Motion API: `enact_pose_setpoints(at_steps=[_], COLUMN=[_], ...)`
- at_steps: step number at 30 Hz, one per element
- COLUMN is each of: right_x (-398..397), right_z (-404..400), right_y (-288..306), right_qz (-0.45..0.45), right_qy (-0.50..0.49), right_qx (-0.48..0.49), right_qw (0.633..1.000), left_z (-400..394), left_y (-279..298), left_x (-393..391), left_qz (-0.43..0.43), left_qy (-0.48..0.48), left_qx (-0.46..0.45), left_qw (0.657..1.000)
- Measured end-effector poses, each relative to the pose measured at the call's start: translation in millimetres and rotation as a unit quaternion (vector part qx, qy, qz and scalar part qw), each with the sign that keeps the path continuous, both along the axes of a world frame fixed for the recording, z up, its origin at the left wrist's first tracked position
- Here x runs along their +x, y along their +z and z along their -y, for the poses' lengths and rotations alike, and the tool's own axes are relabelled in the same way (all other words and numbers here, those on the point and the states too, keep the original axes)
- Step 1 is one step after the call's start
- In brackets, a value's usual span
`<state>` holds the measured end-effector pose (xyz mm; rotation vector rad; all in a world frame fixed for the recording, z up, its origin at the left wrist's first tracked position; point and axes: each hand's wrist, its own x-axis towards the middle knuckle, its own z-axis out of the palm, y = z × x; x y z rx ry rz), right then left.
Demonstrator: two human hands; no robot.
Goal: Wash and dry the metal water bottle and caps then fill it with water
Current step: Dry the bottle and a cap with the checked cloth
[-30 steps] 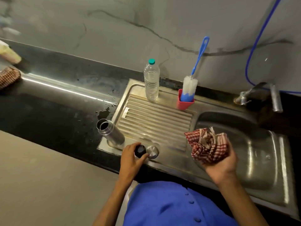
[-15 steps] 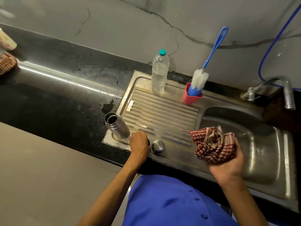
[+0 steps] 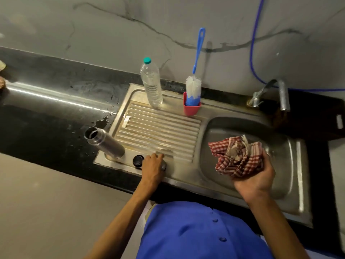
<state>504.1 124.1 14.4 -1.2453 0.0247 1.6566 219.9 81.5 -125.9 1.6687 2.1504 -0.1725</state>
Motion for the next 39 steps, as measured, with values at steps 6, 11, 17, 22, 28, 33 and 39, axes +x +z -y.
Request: enact_pose_setpoints(at_steps=[6, 11, 17, 22, 28, 33, 39], right_x=[57.5, 65.4, 130.7, 163.7, 172.1, 176.4, 180.1], right_z=[-5.4, 7.1, -19.3, -16.5, -8.7, -2.2, -3.8], right_y=[11.0, 33.4, 51.0, 45.8, 43.7, 26.7, 12.6], right_qz=[-0.011, 0.076, -0.067, -0.109, -0.127, -0.129, -0.097], right_qy=[-0.005, 0.085, 0.16, 0.263, 0.235, 0.103, 0.044], right_qx=[0.083, 0.209, 0.146, 0.153, 0.136, 0.033, -0.036], right_qw=[0.996, 0.971, 0.974, 0.946, 0.954, 0.986, 0.994], left_z=[-11.2, -34.6, -64.8, -69.0, -53.1, -44.4, -33.4], left_y=[112.9, 159.1, 166.5, 179.1, 176.3, 165.2, 184.2], left_x=[103.3, 214.6, 242.8, 232.1, 240.1, 231.7, 245.2], left_qz=[0.532, 0.512, 0.401, 0.379, 0.568, 0.43, 0.624], left_qy=[0.228, 0.082, -0.139, -0.266, -0.039, -0.115, -0.002], left_qx=[0.149, 0.285, 0.307, 0.231, 0.126, 0.193, 0.213], left_qw=[0.802, 0.806, 0.852, 0.856, 0.812, 0.875, 0.752])
